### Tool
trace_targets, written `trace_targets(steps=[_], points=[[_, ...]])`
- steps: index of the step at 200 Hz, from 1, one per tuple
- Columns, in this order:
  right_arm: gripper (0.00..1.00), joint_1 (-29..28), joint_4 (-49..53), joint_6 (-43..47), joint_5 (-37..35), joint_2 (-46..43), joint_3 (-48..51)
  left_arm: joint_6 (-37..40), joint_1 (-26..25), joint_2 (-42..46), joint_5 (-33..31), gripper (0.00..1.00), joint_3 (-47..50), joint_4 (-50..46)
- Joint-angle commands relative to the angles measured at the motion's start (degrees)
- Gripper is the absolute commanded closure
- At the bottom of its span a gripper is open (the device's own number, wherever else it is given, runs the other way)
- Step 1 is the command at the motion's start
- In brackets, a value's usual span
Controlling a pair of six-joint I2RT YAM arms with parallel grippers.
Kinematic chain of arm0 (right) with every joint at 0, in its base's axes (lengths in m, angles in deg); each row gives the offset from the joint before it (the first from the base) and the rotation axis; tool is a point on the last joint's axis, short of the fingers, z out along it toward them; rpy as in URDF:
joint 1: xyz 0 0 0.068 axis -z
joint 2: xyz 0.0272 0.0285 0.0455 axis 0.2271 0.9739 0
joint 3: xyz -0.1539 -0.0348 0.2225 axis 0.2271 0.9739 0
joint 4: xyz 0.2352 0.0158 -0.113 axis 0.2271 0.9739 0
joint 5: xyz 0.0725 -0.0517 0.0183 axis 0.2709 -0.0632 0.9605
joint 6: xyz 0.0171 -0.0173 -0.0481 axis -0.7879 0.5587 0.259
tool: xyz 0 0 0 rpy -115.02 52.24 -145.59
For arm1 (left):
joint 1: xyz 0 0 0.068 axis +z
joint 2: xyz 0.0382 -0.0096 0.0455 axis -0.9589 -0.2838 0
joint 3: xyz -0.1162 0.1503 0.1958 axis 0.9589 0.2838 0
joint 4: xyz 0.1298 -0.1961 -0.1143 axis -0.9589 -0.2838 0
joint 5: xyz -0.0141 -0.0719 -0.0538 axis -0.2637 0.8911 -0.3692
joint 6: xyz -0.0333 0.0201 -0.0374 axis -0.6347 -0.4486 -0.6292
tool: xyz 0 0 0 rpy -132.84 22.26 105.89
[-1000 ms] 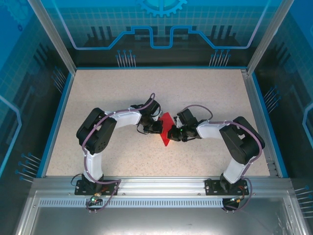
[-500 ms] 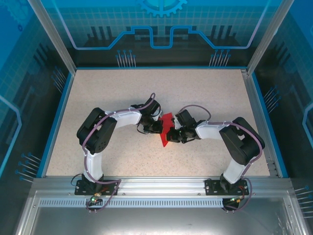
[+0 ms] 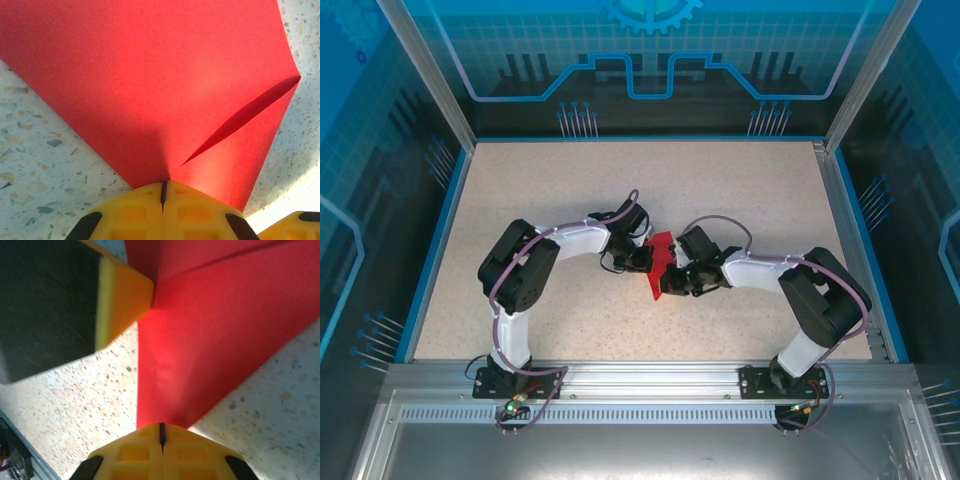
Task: Fold a paper plane with a square sheet of paper (pick it up from the middle)
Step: Third fold the triangle at the center of the table.
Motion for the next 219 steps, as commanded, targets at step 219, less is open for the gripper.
trace_targets(steps=[219], points=[[1.0,-6.31,6.41,5.1,3.64,2.84,1.24,2.58,0.75,-11.75,-12.65,1.0,4.28,-6.64]])
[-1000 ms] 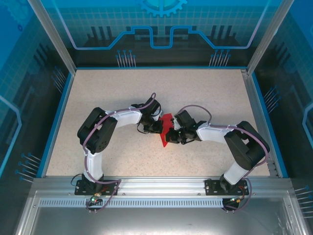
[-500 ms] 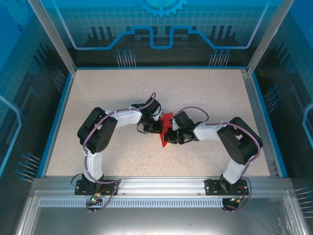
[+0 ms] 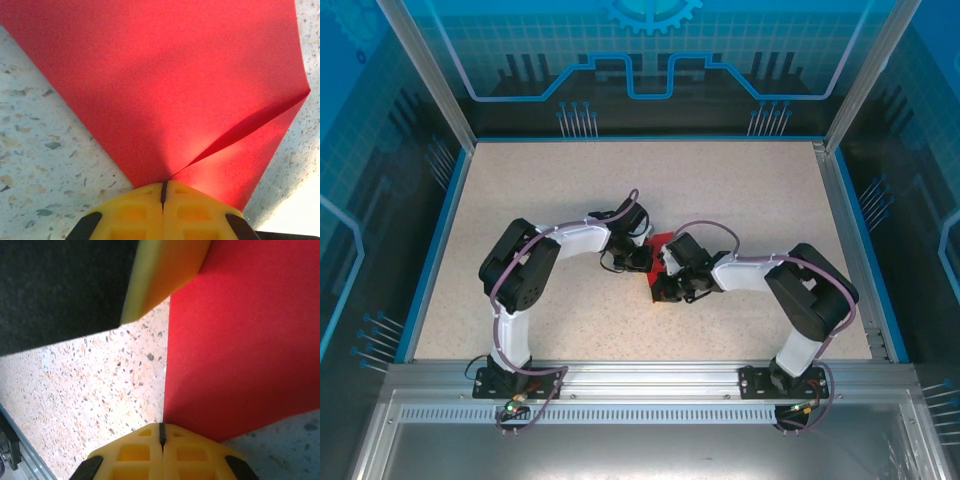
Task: Fold a paper plane with a square sheet of paper (pick it up from the middle)
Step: Third fold the triangle at the center of the table.
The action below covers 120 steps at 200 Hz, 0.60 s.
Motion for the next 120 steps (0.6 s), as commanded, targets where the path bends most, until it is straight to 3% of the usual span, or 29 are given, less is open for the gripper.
trace_targets(steps=[1,67,120], points=[[1.0,-2.21,8.1,1.6,2.09,-0.86,1.55,2.16,0.49,-11.23,-13.44,1.0,4.9,-6.07],[1.0,-2.38,12.02,0.88,1.78,-5.97,1.33,2.17,0.55,-11.01,-12.77,1.0,4.61,-6.03],[1.0,7.7,5.21,-4.49,2.35,-12.63,3.03,1.67,0.48,-8.45,-10.53,1.0,3.99,-5.76]])
